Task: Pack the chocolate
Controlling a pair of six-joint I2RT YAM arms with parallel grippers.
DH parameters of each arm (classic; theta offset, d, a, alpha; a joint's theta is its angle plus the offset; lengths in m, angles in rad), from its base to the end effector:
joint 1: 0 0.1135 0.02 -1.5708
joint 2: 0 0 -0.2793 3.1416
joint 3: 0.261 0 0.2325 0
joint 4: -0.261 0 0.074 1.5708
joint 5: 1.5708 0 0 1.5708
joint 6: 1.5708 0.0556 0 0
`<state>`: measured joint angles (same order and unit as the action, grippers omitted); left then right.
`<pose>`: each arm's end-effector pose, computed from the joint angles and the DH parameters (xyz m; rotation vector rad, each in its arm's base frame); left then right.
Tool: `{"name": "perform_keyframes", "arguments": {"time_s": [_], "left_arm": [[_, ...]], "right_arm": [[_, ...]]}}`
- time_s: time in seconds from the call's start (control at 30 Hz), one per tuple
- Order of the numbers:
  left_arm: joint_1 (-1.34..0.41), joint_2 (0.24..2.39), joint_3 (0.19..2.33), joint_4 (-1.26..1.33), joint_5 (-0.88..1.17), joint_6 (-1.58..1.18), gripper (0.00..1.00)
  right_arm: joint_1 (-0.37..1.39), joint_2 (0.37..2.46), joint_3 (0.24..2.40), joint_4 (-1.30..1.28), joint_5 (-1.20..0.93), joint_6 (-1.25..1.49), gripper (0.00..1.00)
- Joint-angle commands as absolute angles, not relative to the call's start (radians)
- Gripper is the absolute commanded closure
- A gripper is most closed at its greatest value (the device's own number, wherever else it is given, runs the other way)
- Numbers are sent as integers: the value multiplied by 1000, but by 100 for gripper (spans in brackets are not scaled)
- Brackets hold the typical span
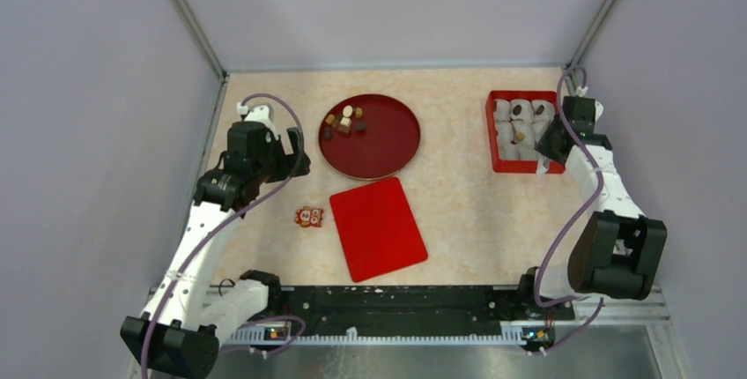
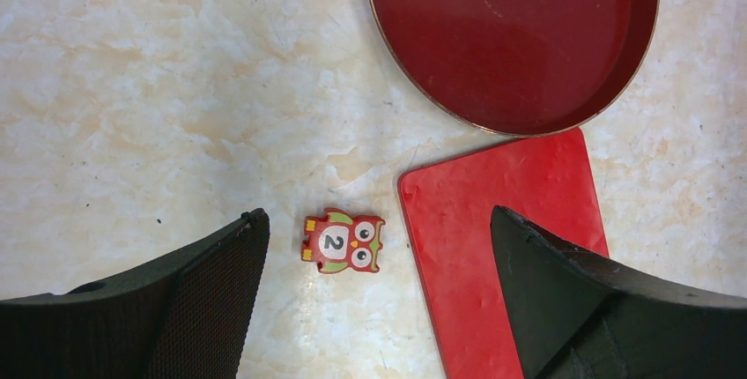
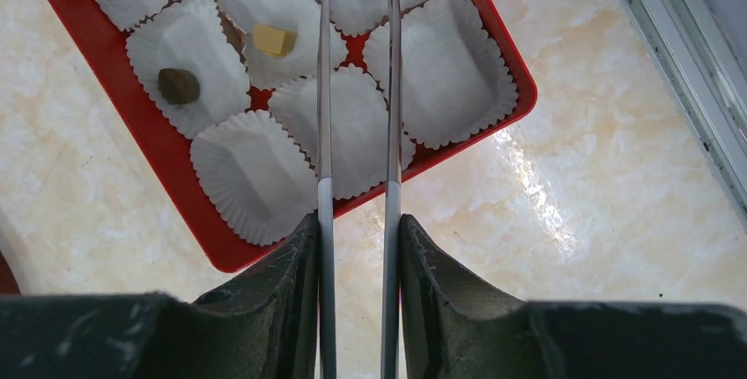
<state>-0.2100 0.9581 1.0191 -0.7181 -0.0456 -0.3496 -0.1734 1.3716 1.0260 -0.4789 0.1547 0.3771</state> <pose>0.1790 -0.0356 0.3364 -0.1812 2.2319 -0.2549 0.2782 -0.0574 0.2730 0.7173 2.2738 -0.0889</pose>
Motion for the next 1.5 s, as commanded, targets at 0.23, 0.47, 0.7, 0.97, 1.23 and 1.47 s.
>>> {"name": "perform_keyframes", "arguments": {"time_s": [0.23, 0.47, 0.7, 0.97, 1.23, 1.47], "left_arm": [[-204, 946, 1025, -685, -44, -360, 1], [-204, 942, 1023, -687, -50, -357, 1], [-204, 940, 1019, -687, -51, -357, 1], [-204, 936, 1014, -687, -54, -354, 1], [-204, 936, 1015, -687, -53, -354, 1], [-204, 946, 1021, -677, -42, -357, 1]], "right_arm": [[-184, 1362, 1039, -397, 167, 390, 71], [-185, 1367, 1055, -398, 170, 389, 66], [-185, 1361, 1050, -399, 171, 385, 65], [-185, 1367, 1049, -403, 169, 380, 61], [-184, 1299, 1066, -423, 156, 380, 72], [-132, 1156, 1112, -473, 99, 368, 100]]}}
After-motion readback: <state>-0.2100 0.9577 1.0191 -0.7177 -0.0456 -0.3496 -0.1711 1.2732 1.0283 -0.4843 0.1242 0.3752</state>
